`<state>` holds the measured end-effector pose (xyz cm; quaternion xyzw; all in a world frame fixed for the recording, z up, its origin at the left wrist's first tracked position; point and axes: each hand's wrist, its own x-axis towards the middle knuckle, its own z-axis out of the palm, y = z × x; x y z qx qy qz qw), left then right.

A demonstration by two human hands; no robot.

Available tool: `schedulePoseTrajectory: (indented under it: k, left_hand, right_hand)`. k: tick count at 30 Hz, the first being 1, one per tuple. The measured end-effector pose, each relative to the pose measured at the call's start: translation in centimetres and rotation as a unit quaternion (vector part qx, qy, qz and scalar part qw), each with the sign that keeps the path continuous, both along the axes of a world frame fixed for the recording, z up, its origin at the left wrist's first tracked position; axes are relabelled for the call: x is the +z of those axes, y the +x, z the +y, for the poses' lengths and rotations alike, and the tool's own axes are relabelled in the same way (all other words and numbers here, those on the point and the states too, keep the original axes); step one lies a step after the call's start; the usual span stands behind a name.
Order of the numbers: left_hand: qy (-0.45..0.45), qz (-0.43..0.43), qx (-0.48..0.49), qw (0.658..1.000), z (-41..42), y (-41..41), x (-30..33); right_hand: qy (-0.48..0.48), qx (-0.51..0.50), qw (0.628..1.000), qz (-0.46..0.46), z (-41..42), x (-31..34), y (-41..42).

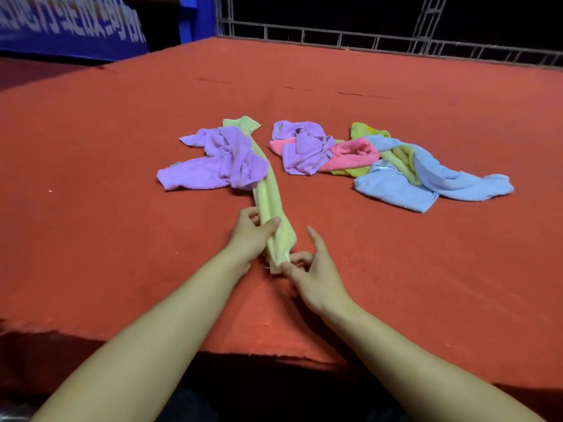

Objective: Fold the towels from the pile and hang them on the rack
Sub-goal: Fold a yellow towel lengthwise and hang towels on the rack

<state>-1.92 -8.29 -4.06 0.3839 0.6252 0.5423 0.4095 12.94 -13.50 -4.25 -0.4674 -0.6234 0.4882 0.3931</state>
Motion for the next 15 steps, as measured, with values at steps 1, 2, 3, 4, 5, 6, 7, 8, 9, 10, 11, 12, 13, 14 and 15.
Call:
schedulePoseTrajectory:
  k: [1,2,3,4,5,6,7,8,9,10,11,12,13,14,15]
  left_hand:
    - [-0.009,-0.01,0.0,1.0,-0.6,0.1,0.0]
    - [-0.018,-0.02,-0.003,1.0,-1.1,0.3,0.2]
    - [-0.024,-0.032,-0.003,0.999,-1.7,0.5,0.4]
    - [-0.029,-0.04,0.0,0.999,-2.2,0.7,0.7]
    - [-0.025,-0.044,0.006,0.999,-2.6,0.8,0.9]
    - [-0.017,-0.041,0.012,0.999,-3.1,0.8,1.1]
    - [-0.009,-0.034,0.015,0.999,-3.6,0.7,1.1]
    - [-0.002,-0.023,0.015,1.0,-4.3,0.3,1.2]
    - [0.002,-0.014,0.011,1.0,-5.0,-0.1,1.2]
    - [0.002,-0.004,0.003,1.0,-5.8,-0.6,1.2]
    - [0.002,0.006,-0.011,1.0,-6.6,-1.3,1.2]
    - [0.003,0.02,-0.028,0.999,-7.5,-2.0,1.4]
    - [0.005,0.035,-0.046,0.998,-8.3,-2.7,1.5]
    - [0.008,0.052,-0.065,0.997,-9.0,-3.4,1.7]
    - [0.008,0.079,-0.078,0.994,-9.6,-4.1,1.8]
  right_hand:
    - [0.002,0.001,1.0,-0.003,-0.8,0.1,0.2]
    - [0.003,0.003,1.0,-0.006,-1.4,0.1,0.3]
    - [0.001,0.008,1.0,-0.005,-2.0,0.2,0.3]
    - [-0.002,0.011,1.0,0.001,-2.6,0.4,0.2]
    - [-0.002,0.014,1.0,0.006,-3.1,0.5,0.2]
    - [0.002,0.017,1.0,0.007,-3.6,0.6,0.2]
    - [0.008,0.021,1.0,0.002,-4.0,0.6,0.3]
    - [0.015,0.022,1.0,-0.005,-4.2,0.6,0.5]
    - [0.022,0.014,1.0,-0.013,-4.1,0.6,0.7]
    - [0.028,-0.006,0.999,-0.02,-3.7,0.6,0.9]
    - [0.037,-0.034,0.998,-0.029,-3.2,0.7,1.1]
    - [0.051,-0.059,0.996,-0.039,-2.6,0.9,1.2]
    - [0.075,-0.073,0.993,-0.053,-2.0,1.1,1.2]
    - [0.107,-0.072,0.989,-0.068,-1.5,1.5,1.1]
    - [0.144,-0.056,0.984,-0.084,-0.9,2.1,0.8]
